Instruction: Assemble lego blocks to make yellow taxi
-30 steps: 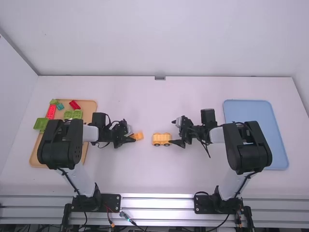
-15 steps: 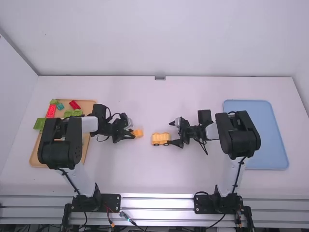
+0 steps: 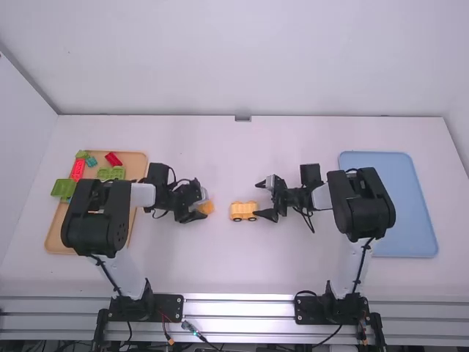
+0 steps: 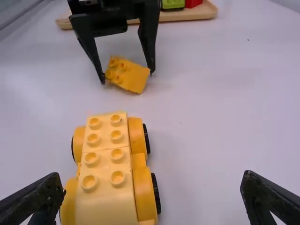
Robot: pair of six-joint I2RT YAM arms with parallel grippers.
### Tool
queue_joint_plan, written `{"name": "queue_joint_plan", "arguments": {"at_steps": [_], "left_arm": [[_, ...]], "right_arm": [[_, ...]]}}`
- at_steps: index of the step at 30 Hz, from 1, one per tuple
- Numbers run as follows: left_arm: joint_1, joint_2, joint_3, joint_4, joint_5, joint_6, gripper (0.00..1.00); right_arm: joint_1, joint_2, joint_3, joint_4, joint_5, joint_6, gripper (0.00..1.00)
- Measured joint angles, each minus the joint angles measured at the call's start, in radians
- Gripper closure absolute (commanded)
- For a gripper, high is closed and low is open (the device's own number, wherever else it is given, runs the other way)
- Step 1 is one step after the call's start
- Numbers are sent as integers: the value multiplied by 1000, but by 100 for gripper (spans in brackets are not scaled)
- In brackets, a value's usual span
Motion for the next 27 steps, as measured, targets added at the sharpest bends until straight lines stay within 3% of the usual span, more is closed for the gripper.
{"name": "queue_joint_plan", "arguments": {"at_steps": [4,6,9,17,23,27], "left_arm": [[0,0,-1,7,-7,-3,29],[0,0,-1,8,-11,-3,37],[0,0,-1,8,-11,-3,37],[7,0,18,11,-14,-82,30],[6,0,107,-114,-13,-102,30],[6,0,157,-196,-14,-103,16]], "right_arm": [[0,0,0,0,-1,2,1],[0,0,0,0,-5,2,1],[0,0,0,1,-11,3,1],[0,0,0,-1,-19,2,1],[0,0,0,-2,-20,2,1],[0,0,0,0,-23,3,1]]}}
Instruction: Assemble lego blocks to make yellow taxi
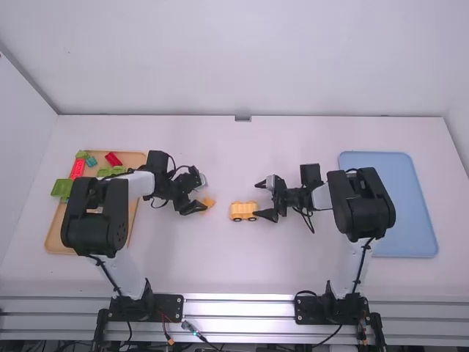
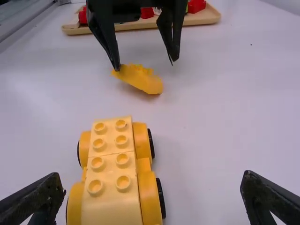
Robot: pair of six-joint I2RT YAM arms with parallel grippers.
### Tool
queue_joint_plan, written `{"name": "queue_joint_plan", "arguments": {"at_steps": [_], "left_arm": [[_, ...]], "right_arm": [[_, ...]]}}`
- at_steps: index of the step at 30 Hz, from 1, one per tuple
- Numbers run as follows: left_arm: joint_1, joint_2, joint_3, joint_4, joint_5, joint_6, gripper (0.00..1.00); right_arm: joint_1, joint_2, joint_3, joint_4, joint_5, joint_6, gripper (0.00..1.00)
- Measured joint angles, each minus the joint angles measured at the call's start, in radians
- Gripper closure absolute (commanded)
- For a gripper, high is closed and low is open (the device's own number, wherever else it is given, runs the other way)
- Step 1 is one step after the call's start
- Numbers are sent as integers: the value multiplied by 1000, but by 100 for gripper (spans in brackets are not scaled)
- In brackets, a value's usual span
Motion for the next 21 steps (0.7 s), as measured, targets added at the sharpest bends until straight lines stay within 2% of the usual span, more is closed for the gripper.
{"name": "queue_joint_plan", "arguments": {"at_steps": [2,5,10,19,21], "left_arm": [[0,0,-2,13,0,-3,5],[0,0,-21,79,0,-23,0],[0,0,-87,213,0,-119,1],[-5,0,-156,309,25,-299,3],[-8,0,-177,359,26,-323,0]], "right_arm": [[0,0,0,0,0,0,1],[0,0,0,0,0,-1,1],[0,0,0,0,-2,-1,1],[0,0,32,-4,-3,28,1],[0,0,42,-3,-3,37,1]]}}
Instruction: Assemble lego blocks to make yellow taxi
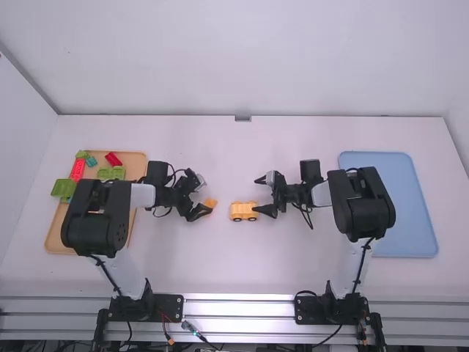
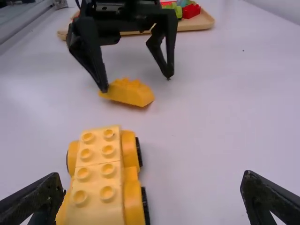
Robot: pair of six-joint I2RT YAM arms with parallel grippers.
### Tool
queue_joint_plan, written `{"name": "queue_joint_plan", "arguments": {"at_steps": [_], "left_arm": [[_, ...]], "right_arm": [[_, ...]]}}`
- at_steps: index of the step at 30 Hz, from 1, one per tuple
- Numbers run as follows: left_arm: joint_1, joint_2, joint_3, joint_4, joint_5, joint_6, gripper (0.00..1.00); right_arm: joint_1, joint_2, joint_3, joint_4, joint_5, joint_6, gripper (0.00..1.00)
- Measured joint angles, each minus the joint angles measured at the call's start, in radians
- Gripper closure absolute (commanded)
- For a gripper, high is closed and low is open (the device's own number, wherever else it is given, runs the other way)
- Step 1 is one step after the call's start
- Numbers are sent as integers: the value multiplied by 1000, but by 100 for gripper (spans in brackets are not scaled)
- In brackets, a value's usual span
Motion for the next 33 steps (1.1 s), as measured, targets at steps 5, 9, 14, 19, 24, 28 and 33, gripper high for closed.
{"name": "queue_joint_plan", "arguments": {"at_steps": [5,9,14,19,24,28,33], "left_arm": [[-28,0,-79,191,-50,-86,7],[-46,0,-131,307,-71,-164,29],[-46,0,-140,327,-85,-211,45],[-46,0,-139,331,-103,-233,60],[-45,0,-140,329,-111,-238,71],[-45,0,-140,331,-111,-243,86],[-46,-1,-140,333,-109,-231,94]], "right_arm": [[0,0,3,3,0,15,1],[0,0,3,3,0,19,1],[0,0,3,3,1,19,1],[0,0,3,3,0,20,1],[0,0,3,4,0,20,1],[0,0,3,3,0,19,1],[0,0,3,3,0,19,1]]}}
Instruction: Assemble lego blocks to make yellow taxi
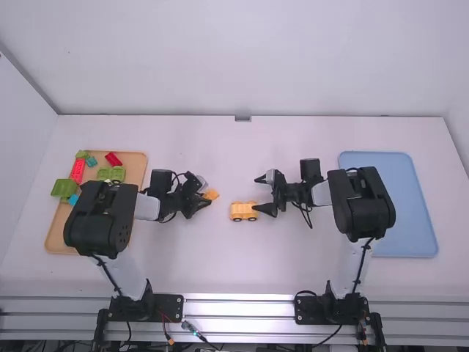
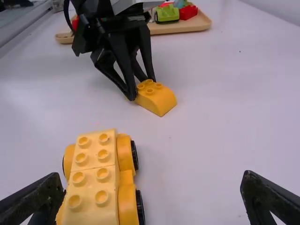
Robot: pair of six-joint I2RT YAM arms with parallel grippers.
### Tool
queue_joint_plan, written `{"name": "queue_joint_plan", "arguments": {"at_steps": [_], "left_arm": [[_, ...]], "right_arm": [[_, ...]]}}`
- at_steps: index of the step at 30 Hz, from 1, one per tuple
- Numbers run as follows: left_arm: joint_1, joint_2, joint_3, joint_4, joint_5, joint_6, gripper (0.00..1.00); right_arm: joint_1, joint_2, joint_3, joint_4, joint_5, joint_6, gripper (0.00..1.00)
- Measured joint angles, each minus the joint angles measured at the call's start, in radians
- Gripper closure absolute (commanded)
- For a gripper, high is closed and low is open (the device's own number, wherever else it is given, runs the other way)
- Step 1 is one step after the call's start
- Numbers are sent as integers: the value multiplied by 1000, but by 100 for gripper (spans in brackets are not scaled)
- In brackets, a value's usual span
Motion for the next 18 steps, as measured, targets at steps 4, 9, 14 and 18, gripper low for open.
{"name": "queue_joint_plan", "arguments": {"at_steps": [4,9,14,18], "left_arm": [[0,0,-4,22,-11,2,98],[0,-23,-3,-40,-16,36,98],[0,-83,41,-312,14,160,98],[0,-100,134,-521,65,314,99]], "right_arm": [[0,0,0,-1,0,3,1],[0,0,0,-2,0,3,1],[0,0,0,-5,-1,3,1],[0,0,-1,-5,-18,0,1]]}}
